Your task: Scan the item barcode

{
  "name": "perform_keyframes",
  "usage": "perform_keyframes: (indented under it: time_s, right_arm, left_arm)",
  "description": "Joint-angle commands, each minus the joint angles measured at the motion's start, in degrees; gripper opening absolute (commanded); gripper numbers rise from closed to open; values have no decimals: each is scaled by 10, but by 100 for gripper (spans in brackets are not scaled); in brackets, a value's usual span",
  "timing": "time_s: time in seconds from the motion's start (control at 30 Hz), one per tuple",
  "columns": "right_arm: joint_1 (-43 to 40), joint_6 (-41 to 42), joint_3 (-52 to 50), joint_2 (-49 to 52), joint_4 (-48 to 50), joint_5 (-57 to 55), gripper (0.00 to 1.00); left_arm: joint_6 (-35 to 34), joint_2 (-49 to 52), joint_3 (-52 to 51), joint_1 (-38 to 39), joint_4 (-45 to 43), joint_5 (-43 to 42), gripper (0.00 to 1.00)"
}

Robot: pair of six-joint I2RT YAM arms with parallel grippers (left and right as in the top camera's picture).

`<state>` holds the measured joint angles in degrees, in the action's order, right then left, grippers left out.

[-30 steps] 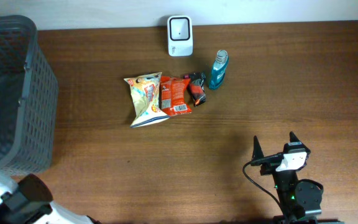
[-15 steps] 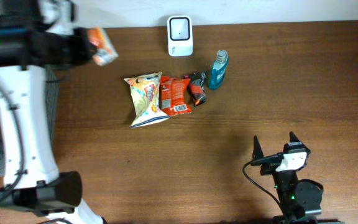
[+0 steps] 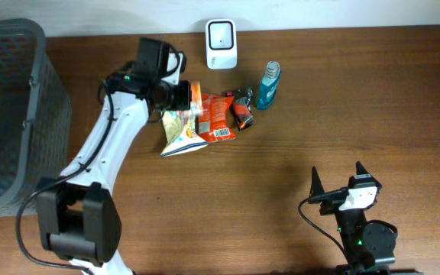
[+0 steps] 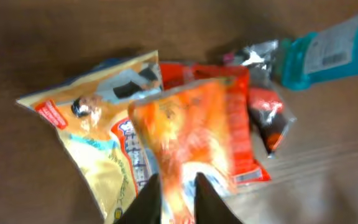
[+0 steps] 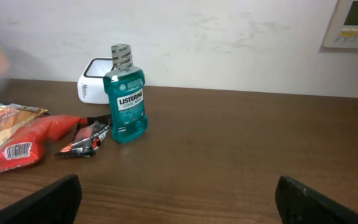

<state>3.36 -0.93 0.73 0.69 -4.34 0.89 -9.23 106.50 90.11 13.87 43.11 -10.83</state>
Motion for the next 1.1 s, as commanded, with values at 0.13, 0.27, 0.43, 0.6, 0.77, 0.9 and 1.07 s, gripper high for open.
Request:
perform_keyframes:
  time_s: [0.13,0.27,0.43,0.6,0.77,0.9,1.07]
  right_arm:
    - [-4,-2,-4,-3,-2,-3,98]
    - [-4,-2,-4,-3,-2,-3,98]
    - [-4,-2,-4,-3,-2,-3,98]
    - [-4,-2,-4,-3,-2,-3,98]
    - [-4,-2,-4,-3,-2,-3,98]
    - [-4,-2,-4,-3,-2,-3,98]
    - [-4,-2,-4,-3,-2,-3,98]
  left_arm:
    - [-5,-4,-86,8,-95,6,91]
    - [-5,-11,-80,6,-94,6,99]
    - [-6,-65,-62,6,-71,6,99]
    - [-5,-163,-62,6,-21,6,99]
    - [-5,-223,-62,6,51,38,99]
    - [-5,-235,-62,6,114,95,99]
    - [-5,-233,-63,6,152,102,99]
